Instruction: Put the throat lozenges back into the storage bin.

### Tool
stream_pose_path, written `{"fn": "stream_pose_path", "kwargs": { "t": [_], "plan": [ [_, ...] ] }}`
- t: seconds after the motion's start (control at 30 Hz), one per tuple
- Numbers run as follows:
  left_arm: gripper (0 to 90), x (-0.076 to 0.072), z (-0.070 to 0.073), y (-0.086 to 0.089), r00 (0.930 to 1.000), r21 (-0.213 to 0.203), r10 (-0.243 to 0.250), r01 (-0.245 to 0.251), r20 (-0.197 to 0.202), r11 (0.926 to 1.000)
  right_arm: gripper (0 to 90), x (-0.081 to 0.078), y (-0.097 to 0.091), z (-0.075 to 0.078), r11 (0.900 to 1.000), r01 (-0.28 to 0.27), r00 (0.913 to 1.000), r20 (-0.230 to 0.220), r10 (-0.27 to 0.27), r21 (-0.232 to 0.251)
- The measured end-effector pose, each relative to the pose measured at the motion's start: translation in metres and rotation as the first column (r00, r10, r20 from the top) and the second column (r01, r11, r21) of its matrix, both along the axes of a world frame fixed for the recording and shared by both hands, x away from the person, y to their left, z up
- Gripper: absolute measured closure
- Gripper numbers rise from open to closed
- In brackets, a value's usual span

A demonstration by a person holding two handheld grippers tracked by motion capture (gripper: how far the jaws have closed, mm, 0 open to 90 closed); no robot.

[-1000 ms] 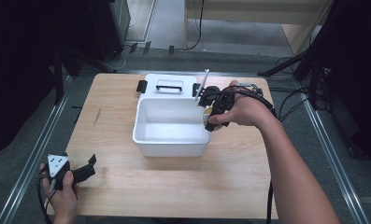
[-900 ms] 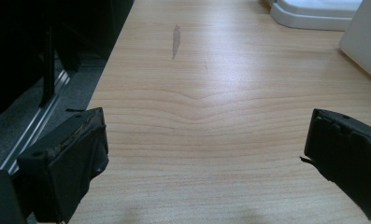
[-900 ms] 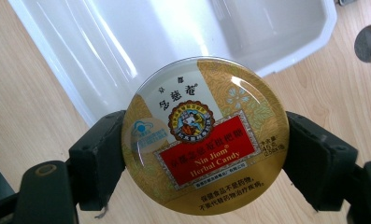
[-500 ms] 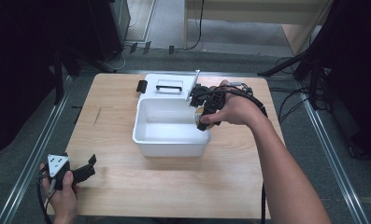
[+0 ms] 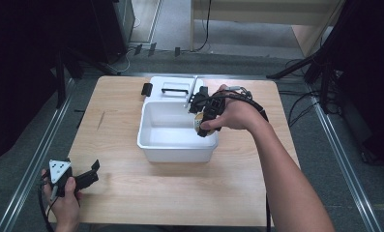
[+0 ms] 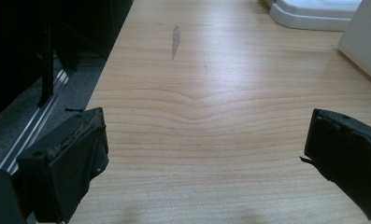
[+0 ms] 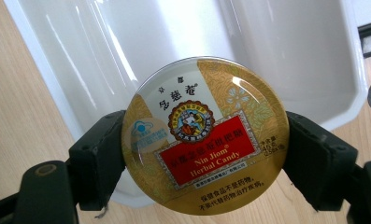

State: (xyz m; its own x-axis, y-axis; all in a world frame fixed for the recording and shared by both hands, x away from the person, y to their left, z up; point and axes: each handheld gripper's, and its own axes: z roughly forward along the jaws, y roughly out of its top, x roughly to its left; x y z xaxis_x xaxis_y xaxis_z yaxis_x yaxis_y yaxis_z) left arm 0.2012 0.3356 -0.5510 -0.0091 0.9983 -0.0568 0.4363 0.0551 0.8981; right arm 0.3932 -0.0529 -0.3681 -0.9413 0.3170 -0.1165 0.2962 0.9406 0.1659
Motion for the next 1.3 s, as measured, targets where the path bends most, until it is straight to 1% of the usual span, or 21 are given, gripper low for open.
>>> {"fn": "stream_pose_path", "kwargs": {
  "t": [0.13, 0.2, 0.27, 0.47, 0.57, 0.63, 0.7, 0.73, 0.77, 0.9, 0.93, 0.97, 1.1, 1.17, 1.2, 1.27, 1.3],
  "plan": [
    [0.1, 0.0, 0.0, 0.0, 1.0, -0.001, -0.001, 0.001, -0.001, 1.0, 20.8, 0.0, 0.003, -0.003, 0.9998, -0.02, 0.9998, -0.004, 0.02, 0.001],
    [0.1, 0.0, 0.0, 0.0, 1.0, -0.001, -0.001, 0.001, 0.0, 1.0, 20.8, 0.0, 0.004, -0.005, 0.9991, -0.04, 0.9992, -0.004, 0.04, 0.009],
    [0.1, 0.0, 0.0, 0.0, 1.0, -0.001, -0.001, 0.001, -0.001, 1.0, 20.8, -0.001, 0.005, -0.006, 0.9985, -0.054, 0.9985, 0.001, 0.054, 0.007],
    [0.0, 0.0, 0.0, 0.0, 1.0, -0.003, -0.001, 0.001, 0.002, 1.0, 20.8, -0.003, 0.006, -0.013, 0.9926, -0.121, 0.9925, 0.013, 0.121, -0.008],
    [0.1, 0.0, 0.0, 0.0, 1.0, -0.001, -0.002, 0.002, 0.002, 1.0, 20.8, -0.004, 0.004, -0.015, 0.9886, -0.15, 0.9885, 0.018, 0.15, -0.01],
    [0.1, 0.0, 0.0, 0.0, 1.0, -0.002, -0.001, 0.001, 0.002, 1.0, 20.8, -0.003, 0.003, -0.017, 0.9835, -0.181, 0.9832, 0.022, 0.181, -0.007],
    [0.1, 0.0, 0.0, 0.0, 1.0, -0.002, 0.0, 0.0, 0.002, 1.0, 20.8, -0.003, 0.002, -0.018, 0.9803, -0.198, 0.9802, 0.012, 0.198, 0.0],
    [0.0, 0.0, 0.0, 0.0, 1.0, -0.002, -0.001, 0.001, 0.002, 1.0, 20.8, -0.003, 0.001, -0.019, 0.9742, -0.225, 0.9743, 0.015, 0.225, 0.014],
    [0.1, 0.0, 0.0, 0.0, 1.0, -0.002, -0.001, 0.001, 0.002, 1.0, 20.8, -0.003, 0.001, -0.02, 0.9713, -0.237, 0.9714, 0.016, 0.237, 0.016],
    [0.1, 0.0, 0.0, 0.0, 1.0, -0.003, 0.0, 0.0, 0.004, 1.0, 20.8, -0.002, 0.0, -0.024, 0.9663, -0.258, 0.9662, 0.017, 0.257, 0.006],
    [0.1, 0.0, 0.0, 0.0, 1.0, -0.003, 0.001, -0.001, 0.005, 1.0, 20.8, -0.001, 0.0, -0.025, 0.9631, -0.269, 0.9629, 0.019, 0.269, 0.004],
    [0.1, 0.0, 0.0, 0.0, 1.0, -0.003, 0.001, -0.001, 0.005, 1.0, 20.8, 0.0, 0.0, -0.025, 0.9623, -0.272, 0.9622, 0.019, 0.272, -0.001],
    [0.1, 0.0, 0.0, 0.0, 1.0, -0.003, 0.0, 0.0, 0.005, 1.0, 20.8, 0.001, -0.001, -0.028, 0.96, -0.28, 0.96, 0.015, 0.28, 0.006],
    [0.1, 0.0, 0.0, 0.0, 1.0, -0.003, 0.0, 0.0, 0.005, 1.0, 20.8, 0.001, -0.001, -0.029, 0.9635, -0.268, 0.9635, 0.008, 0.268, -0.001],
    [0.0, -0.001, 0.0, 0.0, 1.0, -0.003, 0.0, 0.0, 0.005, 1.0, 20.8, 0.002, -0.001, -0.03, 0.9597, -0.281, 0.9596, 0.014, 0.281, 0.002],
    [0.0, -0.001, 0.0, 0.0, 1.0, -0.001, -0.001, 0.001, 0.005, 1.0, 20.8, 0.002, 0.0, -0.031, 0.9578, -0.287, 0.9577, 0.014, 0.287, -0.006],
    [0.0, -0.001, 0.0, 0.0, 1.0, -0.002, 0.0, 0.0, 0.006, 1.0, 20.8, 0.001, 0.0, -0.031, 0.9598, -0.281, 0.9597, 0.01, 0.281, -0.008]
  ]
}}
